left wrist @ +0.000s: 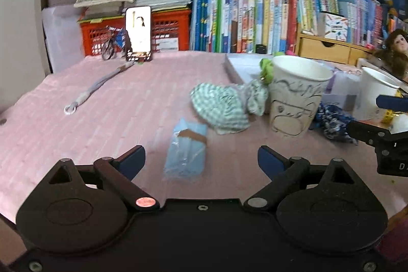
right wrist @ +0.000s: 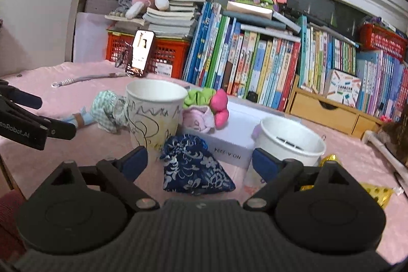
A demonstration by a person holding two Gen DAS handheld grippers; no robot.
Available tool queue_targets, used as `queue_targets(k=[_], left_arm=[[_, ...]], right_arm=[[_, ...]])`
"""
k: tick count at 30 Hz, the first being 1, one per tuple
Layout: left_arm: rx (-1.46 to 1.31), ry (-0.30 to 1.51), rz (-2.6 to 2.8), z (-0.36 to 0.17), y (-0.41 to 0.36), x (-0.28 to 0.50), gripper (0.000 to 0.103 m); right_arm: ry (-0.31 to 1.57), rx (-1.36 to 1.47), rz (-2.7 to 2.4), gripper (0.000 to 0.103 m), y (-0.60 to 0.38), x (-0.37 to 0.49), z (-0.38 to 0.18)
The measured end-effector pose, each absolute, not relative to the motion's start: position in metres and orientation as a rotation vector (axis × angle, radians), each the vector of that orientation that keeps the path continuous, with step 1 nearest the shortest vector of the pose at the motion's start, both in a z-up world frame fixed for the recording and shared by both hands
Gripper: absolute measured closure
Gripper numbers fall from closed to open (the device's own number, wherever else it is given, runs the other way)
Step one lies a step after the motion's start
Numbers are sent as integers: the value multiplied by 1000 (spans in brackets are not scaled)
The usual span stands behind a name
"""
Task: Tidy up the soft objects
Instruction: 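Move both tools back from the tray toward the items beside the paper cups, then grasp the blue bag with the left tool while the right tool grasps the navy pouch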
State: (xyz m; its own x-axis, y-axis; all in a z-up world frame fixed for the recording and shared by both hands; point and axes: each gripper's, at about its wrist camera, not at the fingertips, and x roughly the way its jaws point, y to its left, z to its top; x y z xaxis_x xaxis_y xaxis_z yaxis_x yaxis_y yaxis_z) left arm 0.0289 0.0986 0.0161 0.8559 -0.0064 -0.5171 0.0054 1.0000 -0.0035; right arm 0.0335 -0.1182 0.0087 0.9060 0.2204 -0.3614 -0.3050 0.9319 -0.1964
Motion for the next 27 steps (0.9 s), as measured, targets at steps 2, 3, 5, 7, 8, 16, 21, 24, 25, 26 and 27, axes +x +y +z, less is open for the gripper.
queue_targets(k=[2, 3, 5, 7, 8, 16, 21, 24, 25, 26, 27], left_arm=[[-19, 557, 2, 11, 102, 33, 15], [-28, 565, 9, 9, 104, 35, 18], [-44, 576, 15, 5, 106, 37, 22], [-52, 579, 18, 3, 107, 39, 24], [-52, 577, 20, 2, 106, 39, 24], [-45, 562, 23, 0, 101, 39, 28], [-30, 559, 34, -2, 99, 43, 34], [-30, 560, 33, -2, 99, 45, 40], [-31, 561, 33, -2, 99, 45, 43], [-31, 562, 35, -3, 99, 46, 43], [-30, 563, 37, -2, 99, 46, 46]], right_arm=[[358, -249, 264, 14, -118, 38, 5], [365, -249, 256, 16, -117, 40, 3], [381, -249, 244, 17, -117, 44, -1], [389, -241, 247, 18, -117, 46, -3], [392, -238, 248, 18, -117, 47, -4], [396, -241, 253, 19, -113, 51, -5], [406, -226, 256, 20, -113, 54, -6], [414, -220, 256, 21, -112, 56, -7], [416, -219, 256, 21, -112, 57, -7], [420, -219, 257, 22, -111, 58, -7], [426, -219, 258, 23, -111, 59, -7]])
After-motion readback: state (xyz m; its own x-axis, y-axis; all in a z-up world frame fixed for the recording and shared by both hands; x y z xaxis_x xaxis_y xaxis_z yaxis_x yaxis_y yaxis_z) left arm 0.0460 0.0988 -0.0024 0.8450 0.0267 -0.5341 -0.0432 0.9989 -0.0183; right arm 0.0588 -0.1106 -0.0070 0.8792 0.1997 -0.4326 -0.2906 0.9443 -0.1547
